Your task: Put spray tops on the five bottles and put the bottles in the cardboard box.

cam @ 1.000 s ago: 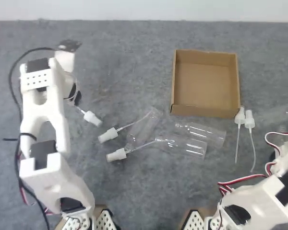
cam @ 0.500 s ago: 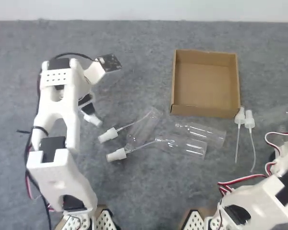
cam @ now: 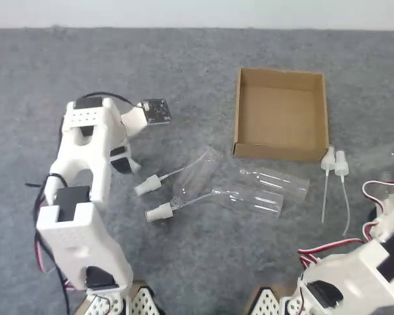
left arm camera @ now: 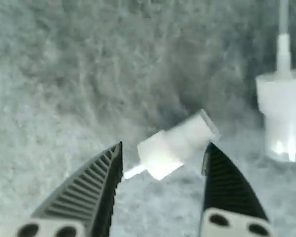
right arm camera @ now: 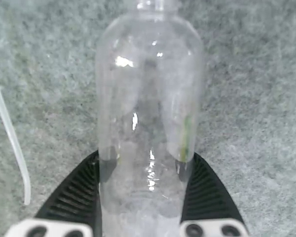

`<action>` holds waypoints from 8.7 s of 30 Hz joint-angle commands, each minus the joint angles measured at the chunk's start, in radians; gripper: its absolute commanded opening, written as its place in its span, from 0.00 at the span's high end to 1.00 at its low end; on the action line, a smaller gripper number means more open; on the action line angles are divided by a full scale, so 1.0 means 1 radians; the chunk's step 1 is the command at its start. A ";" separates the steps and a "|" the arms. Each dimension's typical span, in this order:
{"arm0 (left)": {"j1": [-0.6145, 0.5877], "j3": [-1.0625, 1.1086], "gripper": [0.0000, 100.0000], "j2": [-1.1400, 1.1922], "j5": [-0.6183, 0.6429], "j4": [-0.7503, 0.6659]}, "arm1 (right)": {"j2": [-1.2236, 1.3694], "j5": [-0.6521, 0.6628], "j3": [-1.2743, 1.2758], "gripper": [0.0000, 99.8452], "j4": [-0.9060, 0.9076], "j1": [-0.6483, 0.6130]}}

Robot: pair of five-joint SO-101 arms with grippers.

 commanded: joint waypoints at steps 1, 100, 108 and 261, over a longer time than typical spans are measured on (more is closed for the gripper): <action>0.000 0.042 0.76 -0.014 -0.006 -0.121 | -0.015 0.015 -0.055 0.96 0.005 -0.005; 0.155 0.243 0.99 -0.488 1.134 0.133 | -0.019 0.176 -0.057 0.96 0.010 -0.002; 0.153 0.200 0.99 -0.486 1.163 0.221 | -0.019 0.287 -0.057 0.86 0.005 0.027; 0.370 0.802 0.99 -1.613 1.573 -0.381 | -1.179 -0.724 0.809 0.99 -0.878 -1.701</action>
